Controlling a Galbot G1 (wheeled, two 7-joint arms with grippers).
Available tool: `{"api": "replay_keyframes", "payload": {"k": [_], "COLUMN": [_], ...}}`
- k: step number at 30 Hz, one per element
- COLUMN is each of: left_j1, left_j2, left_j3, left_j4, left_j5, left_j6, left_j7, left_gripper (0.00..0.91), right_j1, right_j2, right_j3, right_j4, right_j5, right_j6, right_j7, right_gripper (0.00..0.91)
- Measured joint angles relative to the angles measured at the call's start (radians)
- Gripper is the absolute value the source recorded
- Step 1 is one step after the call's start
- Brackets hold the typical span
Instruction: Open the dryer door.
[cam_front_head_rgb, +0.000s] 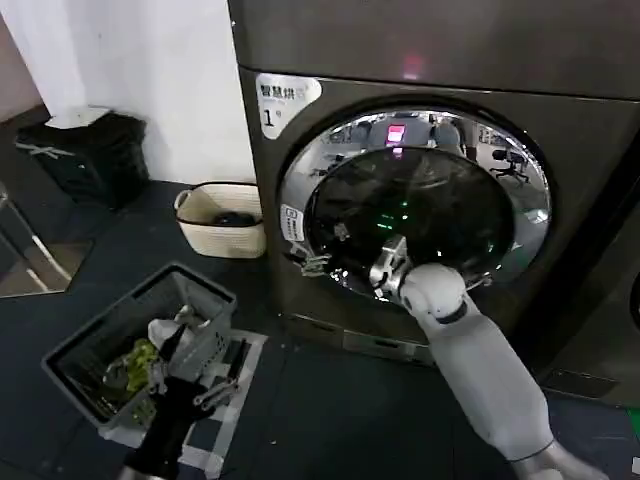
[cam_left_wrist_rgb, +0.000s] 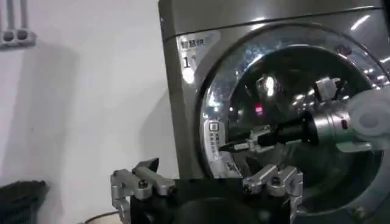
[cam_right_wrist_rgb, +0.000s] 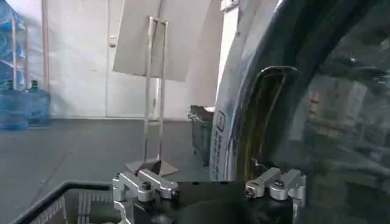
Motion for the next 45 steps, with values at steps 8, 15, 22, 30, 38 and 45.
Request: {"api": "replay_keyframes", "payload": {"k": [8,15,22,30,38,45], "left_j1": [-0.006,-0.019,-0.045,-0.081,-0.131,-0.178], "left_j2": [0.000,0.000,0.000,0.015,0.052,0.075], "left_j3": [-0.002,-0.013,-0.039,-0.067,-0.110,-0.170], "left_j4": [0.007,0.007,0.004,0.011,0.030,0.061], "left_j5": [-0.007,-0.033,-0.044,-0.053,-0.084,-0.191], "left_j6": [0.009,0.065,0.116,0.229,0.299,0.311], "left_j7": [0.000,0.013,0.030,-0.030,-0.067,-0.014], "left_gripper": [0.907,0.907,0.907,0.907,0.907,0.907], "right_j1": [0.007,-0.014,-0.044,-0.094,-0.144,-0.197], "right_j2": [0.015,-0.006,-0.047,-0.105,-0.162,-0.201], "right_j3": [0.001,0.021,0.048,0.075,0.104,0.132], "right_j4": [-0.013,0.014,0.052,0.109,0.151,0.180], "right_j5": [0.021,0.047,0.061,0.124,0.175,0.169], "right_j6": [-0.009,-0.006,0.011,0.016,0.043,0.058], "right_j7": [-0.035,-0.144,-0.254,-0.390,-0.486,-0.610], "right_gripper": [0.907,0.907,0.907,0.907,0.907,0.907]}}
